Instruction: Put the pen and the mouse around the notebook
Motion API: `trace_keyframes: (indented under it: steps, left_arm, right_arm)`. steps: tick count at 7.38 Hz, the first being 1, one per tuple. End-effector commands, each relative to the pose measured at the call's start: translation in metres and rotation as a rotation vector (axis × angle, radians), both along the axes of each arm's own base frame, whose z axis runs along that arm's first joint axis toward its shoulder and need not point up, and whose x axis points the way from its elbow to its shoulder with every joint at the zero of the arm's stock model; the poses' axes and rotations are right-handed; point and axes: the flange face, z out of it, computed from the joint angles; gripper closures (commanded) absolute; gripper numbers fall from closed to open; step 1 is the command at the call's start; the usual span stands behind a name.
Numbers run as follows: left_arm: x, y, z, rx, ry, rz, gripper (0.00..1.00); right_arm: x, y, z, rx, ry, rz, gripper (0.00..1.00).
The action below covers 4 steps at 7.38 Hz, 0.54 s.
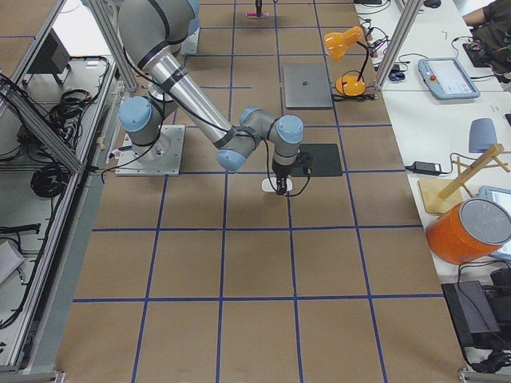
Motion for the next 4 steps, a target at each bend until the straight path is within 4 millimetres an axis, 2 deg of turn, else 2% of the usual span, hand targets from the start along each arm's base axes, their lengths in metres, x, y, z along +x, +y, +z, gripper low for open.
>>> trace_keyframes:
  steps: [1, 2, 3, 4]
  left_arm:
    - [-0.127, -0.003, 0.027, -0.031, 0.002, 0.323, 1.00]
    - [-0.191, 0.003, 0.033, -0.048, 0.007, 0.396, 1.00]
    - [-0.247, 0.015, 0.026, -0.036, 0.002, 0.520, 1.00]
    - [-0.299, 0.029, 0.018, -0.030, 0.012, 0.706, 1.00]
  right_arm:
    - [0.090, -0.062, -0.012, -0.014, -0.040, -0.028, 0.67]
    - [0.107, -0.070, -0.017, -0.021, -0.040, -0.037, 0.67]
    - [0.106, -0.069, -0.045, 0.019, -0.047, -0.027, 0.66]
    - [0.104, -0.073, -0.061, 0.037, -0.048, -0.015, 0.61]
